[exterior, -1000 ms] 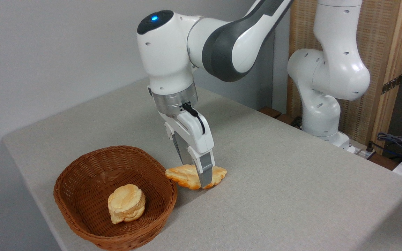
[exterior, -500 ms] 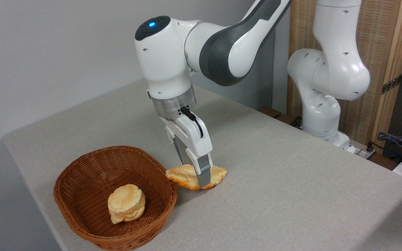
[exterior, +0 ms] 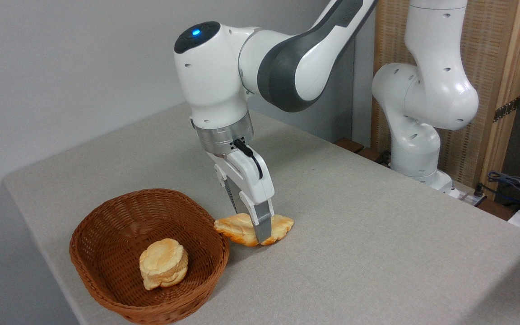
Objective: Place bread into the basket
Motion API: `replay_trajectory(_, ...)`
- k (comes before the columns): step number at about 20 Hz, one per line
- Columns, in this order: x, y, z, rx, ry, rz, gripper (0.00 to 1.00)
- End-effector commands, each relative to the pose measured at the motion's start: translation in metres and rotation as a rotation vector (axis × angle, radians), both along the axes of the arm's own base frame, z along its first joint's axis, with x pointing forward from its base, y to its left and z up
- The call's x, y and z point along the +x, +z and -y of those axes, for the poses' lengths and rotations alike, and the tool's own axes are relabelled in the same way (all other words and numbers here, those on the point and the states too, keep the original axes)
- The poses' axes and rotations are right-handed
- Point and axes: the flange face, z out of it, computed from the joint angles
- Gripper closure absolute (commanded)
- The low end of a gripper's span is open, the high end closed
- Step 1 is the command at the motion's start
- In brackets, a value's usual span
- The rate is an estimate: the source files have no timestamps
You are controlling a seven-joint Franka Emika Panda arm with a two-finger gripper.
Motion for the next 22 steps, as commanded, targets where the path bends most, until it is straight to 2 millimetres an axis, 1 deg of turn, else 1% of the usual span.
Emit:
replay_trajectory(1,0.0,0.0,0.001,-0.007,-0.012,0.017,0.52)
replay_trajectory(6,0.0,0.002,0.0,-0.008,-0.009,0.019,0.52)
replay_trajectory(10,-0.004,0.014,-0.006,-0.019,-0.018,0.025,0.52)
replay_trajectory(11,-0.005,0.02,-0.012,-0.021,-0.011,0.031,0.52)
replay_trajectory(13,-0.011,0.037,-0.029,-0.035,0.001,0.03,0.52)
replay_trajectory(14,-0.012,0.044,-0.033,-0.045,-0.028,0.033,0.52)
replay_trajectory(15,-0.012,0.048,-0.032,-0.064,-0.036,0.033,0.52)
replay_trajectory(16,-0.008,0.059,-0.033,-0.08,-0.028,0.057,0.52)
replay_trajectory(19,0.001,0.081,-0.031,-0.082,-0.028,0.115,0.52)
replay_trajectory(22,0.017,0.107,-0.023,-0.128,-0.016,0.22,0.5)
